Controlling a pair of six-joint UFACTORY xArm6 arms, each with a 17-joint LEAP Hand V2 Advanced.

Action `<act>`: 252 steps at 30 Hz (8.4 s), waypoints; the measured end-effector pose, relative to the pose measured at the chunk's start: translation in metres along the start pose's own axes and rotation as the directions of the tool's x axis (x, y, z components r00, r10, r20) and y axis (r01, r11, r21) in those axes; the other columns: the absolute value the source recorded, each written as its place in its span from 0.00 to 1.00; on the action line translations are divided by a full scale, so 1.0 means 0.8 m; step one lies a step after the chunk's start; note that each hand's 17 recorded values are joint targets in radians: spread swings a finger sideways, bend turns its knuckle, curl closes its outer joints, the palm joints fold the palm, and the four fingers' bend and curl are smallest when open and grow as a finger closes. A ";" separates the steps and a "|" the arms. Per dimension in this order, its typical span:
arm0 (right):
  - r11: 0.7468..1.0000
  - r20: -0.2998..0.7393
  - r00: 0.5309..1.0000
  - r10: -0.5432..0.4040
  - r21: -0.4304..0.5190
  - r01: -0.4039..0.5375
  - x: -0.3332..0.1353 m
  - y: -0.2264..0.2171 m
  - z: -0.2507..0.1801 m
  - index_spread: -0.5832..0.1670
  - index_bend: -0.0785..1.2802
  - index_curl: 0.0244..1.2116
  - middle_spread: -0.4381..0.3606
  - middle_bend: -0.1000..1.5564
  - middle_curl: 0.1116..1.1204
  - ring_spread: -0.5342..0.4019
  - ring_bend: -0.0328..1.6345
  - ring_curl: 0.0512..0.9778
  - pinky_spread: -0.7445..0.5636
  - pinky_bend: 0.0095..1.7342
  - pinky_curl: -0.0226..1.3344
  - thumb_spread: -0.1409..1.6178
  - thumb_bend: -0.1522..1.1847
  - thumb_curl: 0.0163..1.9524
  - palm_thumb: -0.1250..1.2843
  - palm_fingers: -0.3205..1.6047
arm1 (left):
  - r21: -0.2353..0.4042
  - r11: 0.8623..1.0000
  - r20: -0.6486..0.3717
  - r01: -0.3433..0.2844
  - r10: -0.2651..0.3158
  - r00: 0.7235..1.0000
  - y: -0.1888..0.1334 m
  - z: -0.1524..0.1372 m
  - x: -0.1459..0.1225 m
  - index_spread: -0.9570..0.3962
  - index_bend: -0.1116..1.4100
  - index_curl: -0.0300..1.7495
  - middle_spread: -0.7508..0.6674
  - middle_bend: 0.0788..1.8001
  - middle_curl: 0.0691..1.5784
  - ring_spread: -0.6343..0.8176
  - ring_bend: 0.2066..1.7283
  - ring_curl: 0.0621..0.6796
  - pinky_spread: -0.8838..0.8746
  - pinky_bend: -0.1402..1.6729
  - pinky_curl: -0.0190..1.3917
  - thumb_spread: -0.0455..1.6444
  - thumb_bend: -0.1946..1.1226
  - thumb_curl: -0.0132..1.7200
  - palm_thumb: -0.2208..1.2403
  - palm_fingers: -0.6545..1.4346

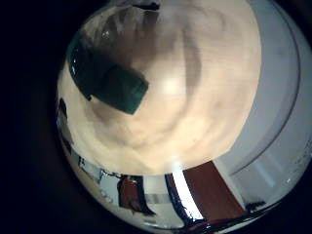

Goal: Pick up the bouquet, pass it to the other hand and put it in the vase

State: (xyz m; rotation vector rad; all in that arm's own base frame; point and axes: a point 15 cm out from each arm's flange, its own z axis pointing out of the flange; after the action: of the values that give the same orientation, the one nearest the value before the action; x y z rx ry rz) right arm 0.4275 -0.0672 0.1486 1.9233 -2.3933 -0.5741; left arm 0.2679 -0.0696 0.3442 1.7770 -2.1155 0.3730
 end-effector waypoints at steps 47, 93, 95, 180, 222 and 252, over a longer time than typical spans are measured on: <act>0.992 0.004 1.000 -0.005 -0.123 0.005 -0.003 -0.003 0.014 0.45 0.20 0.29 0.47 0.34 0.26 0.33 0.57 0.17 0.37 0.44 0.13 0.59 0.10 0.26 0.73 0.64 | 0.007 1.000 0.001 -0.003 0.003 1.000 -0.002 -0.004 0.001 0.95 0.19 0.20 0.91 0.06 0.13 0.89 0.14 0.24 0.83 0.20 0.24 0.48 0.12 0.20 0.28 0.31; 0.985 0.130 0.991 -0.013 0.173 -0.010 -0.014 -0.033 -0.073 0.45 0.85 0.64 0.40 0.85 0.56 0.37 0.87 0.56 0.39 0.76 0.45 0.16 0.10 0.43 0.96 0.78 | 0.046 0.999 -0.001 0.000 0.000 1.000 0.000 -0.013 0.000 0.94 0.19 0.21 0.91 0.06 0.13 0.88 0.13 0.24 0.83 0.19 0.24 0.48 0.12 0.20 0.28 0.32; 0.989 0.178 0.984 -0.024 0.146 -0.003 -0.020 -0.022 -0.075 0.45 0.86 0.64 0.40 0.85 0.56 0.37 0.87 0.56 0.40 0.75 0.46 0.15 0.10 0.44 0.96 0.78 | 0.049 0.999 -0.003 -0.002 0.002 1.000 -0.001 -0.014 0.000 0.94 0.19 0.21 0.91 0.06 0.13 0.88 0.13 0.24 0.83 0.19 0.24 0.48 0.12 0.20 0.28 0.32; 0.613 0.787 -0.072 -0.612 0.530 0.586 -0.279 0.227 -0.252 0.48 0.89 0.60 0.41 0.87 0.53 0.38 0.88 0.57 0.36 0.61 0.72 0.07 0.10 0.44 0.93 0.78 | 0.335 0.934 -0.605 0.122 0.114 0.788 -0.085 -0.159 0.076 0.93 0.18 0.19 0.85 0.07 0.16 0.81 0.20 0.24 0.79 0.19 0.23 0.47 0.12 0.20 0.24 0.37; 0.520 0.828 -0.105 -0.550 0.438 0.733 -0.381 0.258 -0.174 0.48 0.90 0.60 0.41 0.86 0.53 0.38 0.87 0.57 0.35 0.59 0.75 0.07 0.10 0.44 0.93 0.78 | 0.142 0.990 -0.788 0.026 0.097 0.608 -0.095 -0.148 0.126 0.90 0.18 0.18 0.55 0.26 0.24 0.68 0.25 0.21 0.70 0.19 0.22 0.47 0.12 0.20 0.31 0.47; 0.619 0.840 -0.020 -0.542 0.415 0.667 -0.371 0.226 -0.147 0.43 0.49 0.53 0.37 0.66 0.47 0.29 0.80 0.54 0.23 0.62 0.64 0.48 0.09 0.34 0.74 0.42 | 0.240 0.971 -0.799 0.020 0.186 0.571 -0.089 -0.176 0.139 0.30 0.34 0.12 0.13 0.50 0.58 0.09 0.66 0.73 0.10 0.60 0.35 0.09 0.14 0.43 0.93 0.81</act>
State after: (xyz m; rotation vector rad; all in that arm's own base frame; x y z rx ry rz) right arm 0.3572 0.2140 0.3742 3.0817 -1.2338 -2.4578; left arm 0.3347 -0.1225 0.5171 1.1909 -1.4786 1.2434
